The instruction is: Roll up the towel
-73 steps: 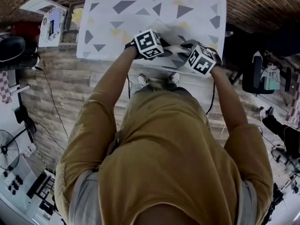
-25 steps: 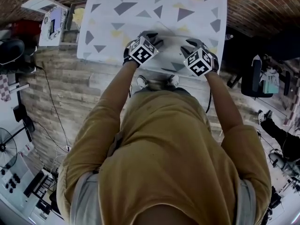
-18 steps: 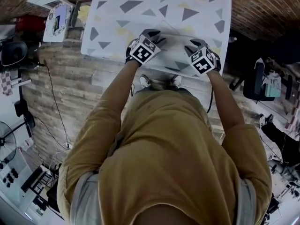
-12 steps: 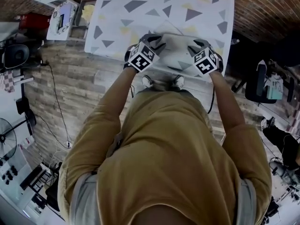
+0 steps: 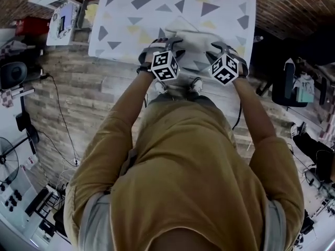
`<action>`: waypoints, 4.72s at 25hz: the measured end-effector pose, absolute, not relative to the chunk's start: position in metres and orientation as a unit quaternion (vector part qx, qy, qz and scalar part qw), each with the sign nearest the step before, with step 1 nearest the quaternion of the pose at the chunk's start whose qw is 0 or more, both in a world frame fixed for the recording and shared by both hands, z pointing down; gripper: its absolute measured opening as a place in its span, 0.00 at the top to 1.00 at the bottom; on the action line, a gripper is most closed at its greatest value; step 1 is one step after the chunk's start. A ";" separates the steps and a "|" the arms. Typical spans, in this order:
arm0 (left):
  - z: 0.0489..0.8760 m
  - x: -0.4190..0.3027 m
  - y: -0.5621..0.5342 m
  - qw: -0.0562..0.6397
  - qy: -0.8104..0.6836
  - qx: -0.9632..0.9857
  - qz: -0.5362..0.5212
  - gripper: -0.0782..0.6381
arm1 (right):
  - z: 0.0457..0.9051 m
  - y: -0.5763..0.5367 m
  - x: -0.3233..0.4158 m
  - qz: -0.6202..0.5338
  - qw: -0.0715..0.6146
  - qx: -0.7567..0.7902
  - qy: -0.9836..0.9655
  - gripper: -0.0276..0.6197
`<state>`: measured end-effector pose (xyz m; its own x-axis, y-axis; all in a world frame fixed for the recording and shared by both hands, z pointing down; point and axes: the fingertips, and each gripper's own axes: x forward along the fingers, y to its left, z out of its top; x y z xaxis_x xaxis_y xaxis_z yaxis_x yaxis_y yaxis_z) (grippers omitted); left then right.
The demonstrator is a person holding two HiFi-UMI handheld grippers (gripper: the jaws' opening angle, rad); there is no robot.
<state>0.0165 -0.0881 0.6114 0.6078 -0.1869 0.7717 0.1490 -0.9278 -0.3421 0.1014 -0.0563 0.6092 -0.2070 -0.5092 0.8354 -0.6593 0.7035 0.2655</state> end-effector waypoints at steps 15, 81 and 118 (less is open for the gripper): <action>0.613 0.032 -0.108 0.149 -0.031 -0.877 -0.456 0.48 | 0.580 -0.061 0.106 0.095 0.467 0.394 -0.786 0.58; 0.590 0.028 -0.083 0.135 -0.092 -0.871 -0.463 0.53 | 0.580 -0.084 0.058 0.286 0.431 0.277 -0.810 0.81; 0.580 0.008 -0.185 0.000 0.132 -0.911 -0.391 0.52 | 0.593 -0.135 0.104 0.264 0.434 0.369 -0.779 0.80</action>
